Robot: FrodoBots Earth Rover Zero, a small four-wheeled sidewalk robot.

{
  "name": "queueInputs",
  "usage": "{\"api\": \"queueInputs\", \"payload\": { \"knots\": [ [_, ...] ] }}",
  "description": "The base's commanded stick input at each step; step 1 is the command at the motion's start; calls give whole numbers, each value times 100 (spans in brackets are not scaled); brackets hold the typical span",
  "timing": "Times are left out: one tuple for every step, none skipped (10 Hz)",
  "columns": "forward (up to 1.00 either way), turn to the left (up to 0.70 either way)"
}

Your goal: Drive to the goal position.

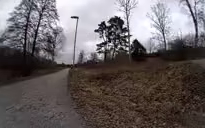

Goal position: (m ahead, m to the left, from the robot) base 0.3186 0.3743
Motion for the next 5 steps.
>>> {"api": "queueInputs", "payload": {
  "knots": [
    [0,70],
    [0,70],
    [0,70],
    [0,70],
    [0,70]
  ]
}}
